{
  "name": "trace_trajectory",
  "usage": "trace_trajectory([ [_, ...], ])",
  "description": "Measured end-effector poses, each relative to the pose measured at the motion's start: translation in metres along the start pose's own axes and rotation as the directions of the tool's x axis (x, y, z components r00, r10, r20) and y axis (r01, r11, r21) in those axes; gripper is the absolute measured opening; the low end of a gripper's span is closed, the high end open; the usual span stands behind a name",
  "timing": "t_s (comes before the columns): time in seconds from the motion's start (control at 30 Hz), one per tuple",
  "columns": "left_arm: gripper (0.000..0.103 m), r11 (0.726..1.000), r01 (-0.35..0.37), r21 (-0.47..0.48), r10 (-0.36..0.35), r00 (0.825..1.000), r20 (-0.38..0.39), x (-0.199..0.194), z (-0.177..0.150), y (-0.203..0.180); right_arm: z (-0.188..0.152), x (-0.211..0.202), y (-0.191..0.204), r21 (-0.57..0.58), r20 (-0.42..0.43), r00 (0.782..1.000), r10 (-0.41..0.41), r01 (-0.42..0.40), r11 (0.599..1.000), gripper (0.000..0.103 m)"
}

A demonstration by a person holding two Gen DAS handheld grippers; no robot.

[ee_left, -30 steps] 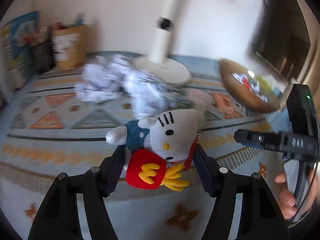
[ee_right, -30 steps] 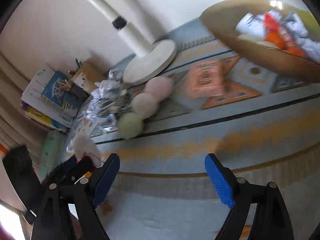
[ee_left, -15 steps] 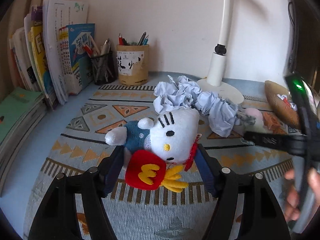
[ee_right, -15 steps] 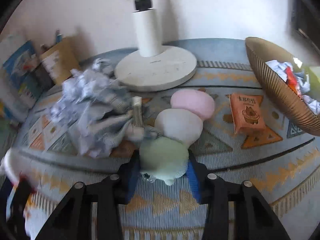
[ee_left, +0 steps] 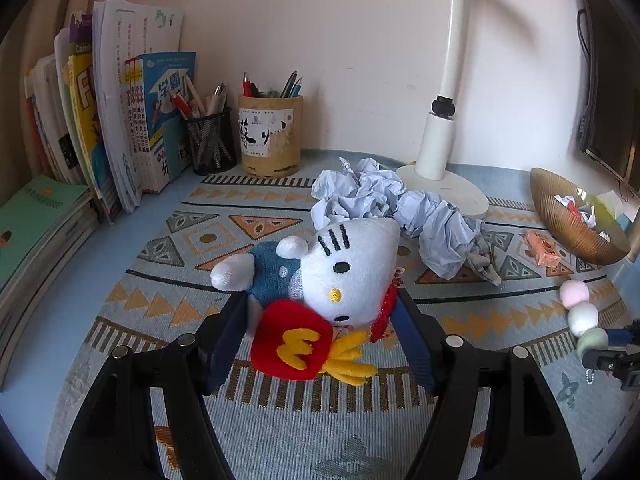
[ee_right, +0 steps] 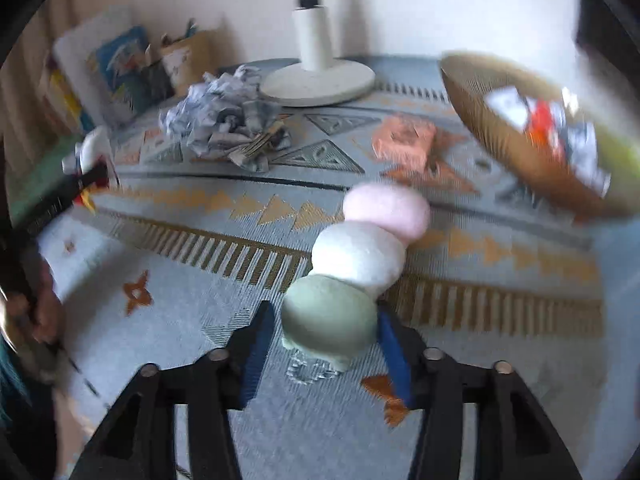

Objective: Organize objects
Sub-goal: 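Carry the Hello Kitty plush and plush ball stack over the bowl with both tools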

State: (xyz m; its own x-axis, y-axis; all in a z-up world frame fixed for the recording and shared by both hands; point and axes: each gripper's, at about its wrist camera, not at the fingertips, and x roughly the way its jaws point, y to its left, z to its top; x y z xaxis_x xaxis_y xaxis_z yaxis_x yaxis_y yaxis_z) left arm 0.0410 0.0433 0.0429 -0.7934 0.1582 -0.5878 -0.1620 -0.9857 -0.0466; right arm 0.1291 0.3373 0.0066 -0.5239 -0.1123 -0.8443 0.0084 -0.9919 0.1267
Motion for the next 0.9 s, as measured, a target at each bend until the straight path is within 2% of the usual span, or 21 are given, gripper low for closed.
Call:
trace_trajectory([
  [0.03,0.070,1.000,0.001,-0.002,-0.001,1.000,-0.002,0.000,0.000,0.000,-0.001,0.001,-0.004,0.043,0.002,1.000,0.015,-0.015,0.999,0.074],
  [0.1,0.070,1.000,0.003,-0.010,-0.004,1.000,-0.006,0.001,0.001,0.002,-0.001,0.003,-0.008,0.118,0.014,1.000,0.012,-0.014,0.993,0.085],
  [0.13,0.070,1.000,-0.005,-0.012,0.005,1.000,-0.007,0.001,0.001,0.002,0.001,0.007,-0.015,0.187,0.028,1.000,0.005,-0.011,0.982,0.088],
  [0.2,0.070,1.000,-0.007,-0.006,0.007,1.000,-0.006,0.001,0.001,0.001,0.007,0.010,-0.017,0.243,0.053,0.999,-0.007,-0.006,0.970,0.089],
  [0.23,0.070,1.000,-0.007,-0.002,0.007,1.000,-0.005,0.001,0.001,0.000,0.011,0.012,-0.014,0.254,0.045,0.998,-0.040,0.028,0.967,0.088],
  [0.27,0.070,1.000,-0.007,0.003,0.007,1.000,-0.005,0.001,0.000,-0.001,0.013,0.013,-0.010,0.251,0.037,0.997,-0.068,0.057,0.966,0.085],
  [0.3,0.070,1.000,-0.007,0.004,0.007,1.000,-0.007,0.001,0.001,-0.001,0.014,0.015,-0.002,0.233,0.026,0.991,-0.129,0.119,0.965,0.076],
  [0.33,0.070,1.000,-0.007,0.003,0.007,1.000,-0.008,0.001,0.001,-0.001,0.013,0.016,0.003,0.212,0.024,0.983,-0.183,0.174,0.962,0.061],
  [0.4,0.070,1.000,-0.004,0.000,0.004,1.000,-0.007,0.002,0.000,-0.001,0.009,0.015,0.013,0.165,0.040,0.964,-0.263,0.253,0.953,0.045],
  [0.47,0.070,1.000,-0.002,0.001,0.002,1.000,-0.006,0.002,0.000,-0.001,0.002,0.008,0.016,0.157,0.074,0.970,-0.232,0.219,0.963,0.045],
  [0.53,0.069,1.000,-0.004,0.012,0.004,1.000,-0.007,0.002,0.000,-0.003,-0.007,-0.002,0.014,0.149,0.114,0.982,-0.153,0.136,0.980,0.045],
  [0.63,0.069,0.998,-0.034,0.059,0.036,0.999,-0.025,0.001,-0.002,-0.017,-0.019,-0.026,0.004,0.134,0.163,0.980,-0.117,0.096,0.986,0.045],
  [0.7,0.069,0.993,0.042,0.106,-0.035,0.997,-0.064,-0.003,0.000,-0.040,-0.022,-0.043,-0.010,0.150,0.184,0.977,-0.110,0.083,0.985,0.045],
  [0.8,0.069,0.972,0.133,0.196,-0.130,0.991,-0.029,-0.024,0.017,-0.093,-0.015,-0.079,-0.042,0.207,0.249,0.958,-0.141,0.090,0.974,0.045],
  [0.83,0.069,0.960,0.178,0.216,-0.177,0.984,-0.024,-0.029,0.026,-0.111,-0.010,-0.093,-0.056,0.236,0.278,0.947,-0.163,0.098,0.967,0.045],
  [0.9,0.069,0.928,0.282,0.242,-0.285,0.958,-0.023,-0.034,0.049,-0.152,0.002,-0.115,-0.083,0.299,0.323,0.925,-0.199,0.100,0.949,0.045],
])
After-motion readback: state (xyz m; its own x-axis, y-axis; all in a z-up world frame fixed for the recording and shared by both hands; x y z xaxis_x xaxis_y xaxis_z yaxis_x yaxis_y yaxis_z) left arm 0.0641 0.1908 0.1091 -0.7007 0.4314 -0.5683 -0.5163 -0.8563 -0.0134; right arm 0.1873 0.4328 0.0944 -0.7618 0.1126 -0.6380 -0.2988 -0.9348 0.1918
